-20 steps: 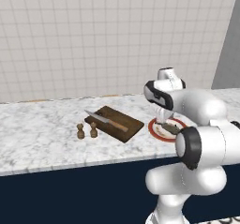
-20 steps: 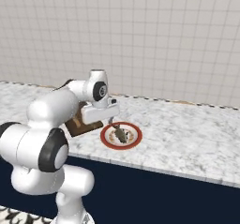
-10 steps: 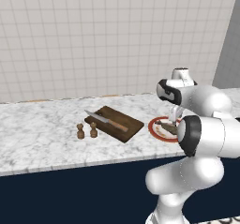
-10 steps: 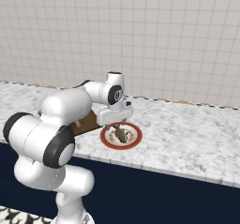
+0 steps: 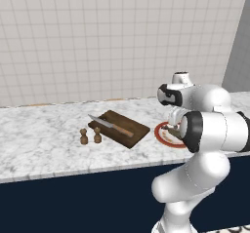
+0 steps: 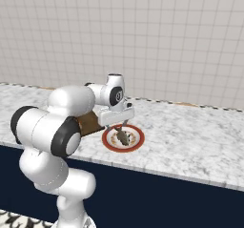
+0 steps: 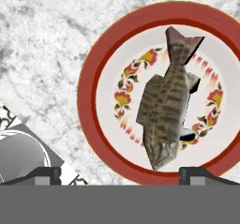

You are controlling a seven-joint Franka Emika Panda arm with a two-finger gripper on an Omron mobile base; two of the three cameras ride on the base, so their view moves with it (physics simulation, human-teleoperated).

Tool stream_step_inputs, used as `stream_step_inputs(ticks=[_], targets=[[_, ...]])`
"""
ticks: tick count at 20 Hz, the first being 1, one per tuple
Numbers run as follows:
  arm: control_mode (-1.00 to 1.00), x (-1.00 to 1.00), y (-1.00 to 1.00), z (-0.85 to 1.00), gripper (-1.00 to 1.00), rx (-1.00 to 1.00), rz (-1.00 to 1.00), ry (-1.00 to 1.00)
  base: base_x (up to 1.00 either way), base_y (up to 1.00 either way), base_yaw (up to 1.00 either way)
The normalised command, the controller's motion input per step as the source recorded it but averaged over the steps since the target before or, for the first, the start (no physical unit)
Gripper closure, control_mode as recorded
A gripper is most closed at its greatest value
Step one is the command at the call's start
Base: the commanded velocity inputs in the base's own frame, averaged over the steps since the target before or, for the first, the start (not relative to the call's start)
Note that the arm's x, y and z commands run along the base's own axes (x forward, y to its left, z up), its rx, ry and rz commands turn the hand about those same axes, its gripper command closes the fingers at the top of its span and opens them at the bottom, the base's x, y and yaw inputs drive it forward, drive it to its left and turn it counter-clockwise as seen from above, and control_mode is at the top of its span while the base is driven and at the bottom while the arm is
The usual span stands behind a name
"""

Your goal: Pick up the knife from the drawer and place it on the cutting board. Then place the meat from the plate to the cutting board.

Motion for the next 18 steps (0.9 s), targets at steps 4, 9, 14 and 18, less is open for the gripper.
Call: stream_step_inputs(ticks=[4, 9, 14, 18], targets=[[-1.00, 0.02, 0.00, -0.15, -1.00, -0.01, 0.00, -0.01, 0.00, 0.00, 0.00], [-1.00, 0.01, -0.08, -0.10, -1.00, -0.01, 0.00, -0.01, 0.00, 0.00, 0.00], [-1.00, 0.08, -0.09, -0.17, -1.00, 0.00, 0.00, 0.00, 0.00, 0.00, 0.00], [-1.00, 0.22, -0.06, -0.31, -1.00, 0.00, 0.00, 0.00, 0.00, 0.00, 0.00]])
